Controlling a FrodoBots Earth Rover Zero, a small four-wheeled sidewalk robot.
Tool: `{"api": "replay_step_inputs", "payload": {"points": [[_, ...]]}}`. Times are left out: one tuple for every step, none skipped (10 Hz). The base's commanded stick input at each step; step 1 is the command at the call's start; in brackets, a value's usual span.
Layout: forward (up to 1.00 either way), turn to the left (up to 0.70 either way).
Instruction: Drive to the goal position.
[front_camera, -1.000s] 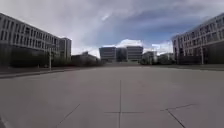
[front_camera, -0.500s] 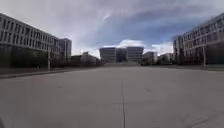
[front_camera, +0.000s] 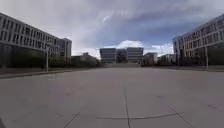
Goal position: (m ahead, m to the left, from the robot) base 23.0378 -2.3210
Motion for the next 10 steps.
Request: {"api": "replay_step_inputs", "payload": {"points": [[0.85,-0.13],[0.85,-0.19],[0.85,-0.26],[0.85,-0.3],[0.85,-0.23],[0.85,-0.16],[0.85,-0.1],[0.85,-0.03],[0.85,0.0],[0.85,0.0]]}}
